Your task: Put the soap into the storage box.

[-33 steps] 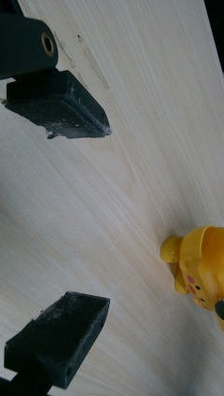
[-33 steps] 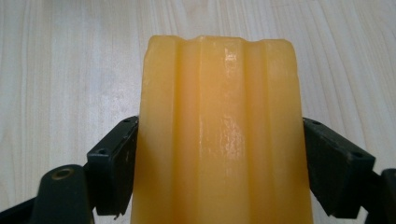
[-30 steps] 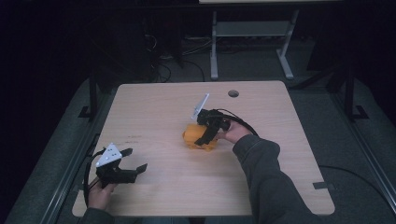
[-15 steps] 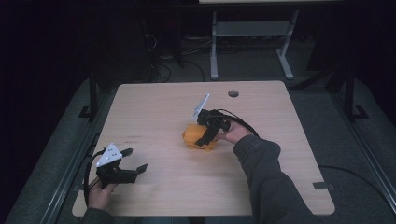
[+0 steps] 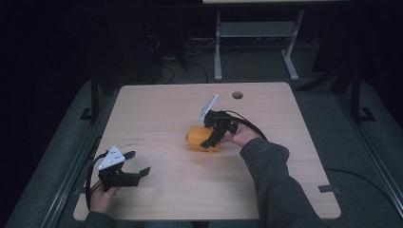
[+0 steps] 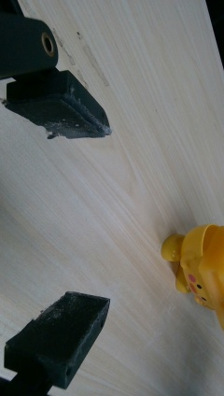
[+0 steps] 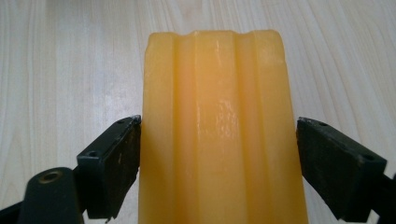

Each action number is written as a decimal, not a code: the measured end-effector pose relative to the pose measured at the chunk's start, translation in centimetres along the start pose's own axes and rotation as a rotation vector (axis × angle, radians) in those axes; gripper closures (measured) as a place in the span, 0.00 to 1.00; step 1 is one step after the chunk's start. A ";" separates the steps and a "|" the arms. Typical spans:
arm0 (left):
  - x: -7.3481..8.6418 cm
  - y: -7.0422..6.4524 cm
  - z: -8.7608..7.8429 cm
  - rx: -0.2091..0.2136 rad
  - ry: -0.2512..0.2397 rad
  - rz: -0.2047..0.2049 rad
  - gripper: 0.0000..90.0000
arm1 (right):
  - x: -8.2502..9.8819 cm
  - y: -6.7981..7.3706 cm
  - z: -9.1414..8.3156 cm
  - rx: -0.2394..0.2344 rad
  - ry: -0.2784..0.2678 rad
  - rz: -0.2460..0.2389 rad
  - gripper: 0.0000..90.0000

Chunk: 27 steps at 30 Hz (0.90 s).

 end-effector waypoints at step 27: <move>0.0 0.0 0.0 -0.003 -0.004 -0.003 0.16 | 1.1 0.4 -3.0 0.049 -0.067 0.027 0.18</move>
Point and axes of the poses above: each handheld gripper's, and its own axes: z roughly forward along the jaws, x roughly out of its underside, y roughly to its left, the point moved 2 cm from there along z, roughly forward along the jaws, and after that the axes turned 9 degrees about y, right-handed, at the moved point
